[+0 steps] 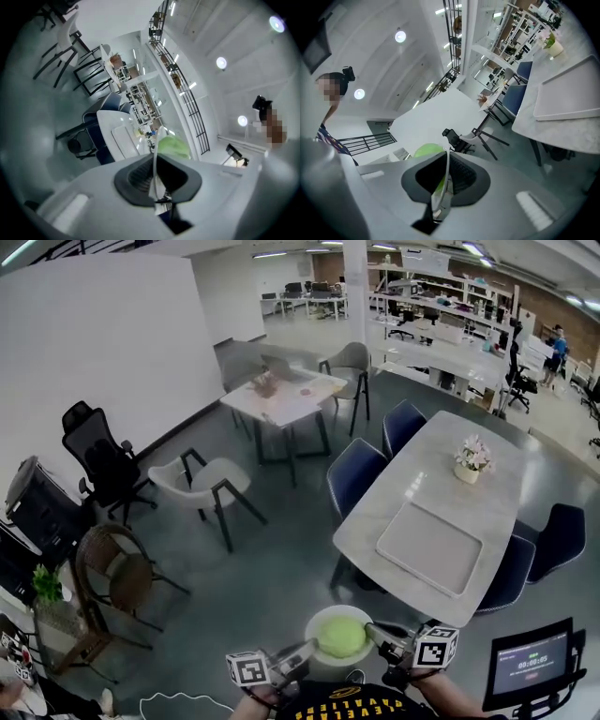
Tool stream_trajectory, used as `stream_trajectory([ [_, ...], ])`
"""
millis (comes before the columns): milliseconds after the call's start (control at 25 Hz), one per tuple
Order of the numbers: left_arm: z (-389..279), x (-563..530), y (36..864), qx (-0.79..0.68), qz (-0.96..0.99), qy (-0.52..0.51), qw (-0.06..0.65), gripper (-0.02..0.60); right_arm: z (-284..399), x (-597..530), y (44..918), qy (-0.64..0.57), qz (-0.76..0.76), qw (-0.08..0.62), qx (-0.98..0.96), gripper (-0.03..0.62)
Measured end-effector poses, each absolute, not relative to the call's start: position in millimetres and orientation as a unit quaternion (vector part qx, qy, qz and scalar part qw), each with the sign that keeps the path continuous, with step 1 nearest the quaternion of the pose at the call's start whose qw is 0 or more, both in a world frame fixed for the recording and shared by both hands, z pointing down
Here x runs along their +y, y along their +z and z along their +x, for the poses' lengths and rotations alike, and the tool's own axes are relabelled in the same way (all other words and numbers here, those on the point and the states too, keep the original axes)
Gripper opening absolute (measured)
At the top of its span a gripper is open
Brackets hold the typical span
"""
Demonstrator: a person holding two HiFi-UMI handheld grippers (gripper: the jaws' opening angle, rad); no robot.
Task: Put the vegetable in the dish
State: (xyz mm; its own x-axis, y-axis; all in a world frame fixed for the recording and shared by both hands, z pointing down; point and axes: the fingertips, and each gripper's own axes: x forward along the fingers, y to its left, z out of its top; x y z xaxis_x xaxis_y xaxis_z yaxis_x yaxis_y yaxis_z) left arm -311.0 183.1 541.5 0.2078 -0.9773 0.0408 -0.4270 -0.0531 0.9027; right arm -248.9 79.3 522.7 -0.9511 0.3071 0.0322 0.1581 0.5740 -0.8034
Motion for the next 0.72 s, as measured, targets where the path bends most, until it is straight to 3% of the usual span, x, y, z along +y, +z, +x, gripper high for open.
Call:
stream_trajectory([
  [520, -353.3, 26.4, 561.2, -0.432, 0.715, -0.252, 0.489, 0.014, -260.0, -52.3, 542.3, 0.463, 0.017, 0.044, -0.885, 0.021],
  [720, -396.8, -33.4, 560.1, -0.380, 0.745, -0.212, 0.505, 0.014, -293.3, -98.4, 540.8, 0.470, 0.081, 0.014, -0.879, 0.023],
])
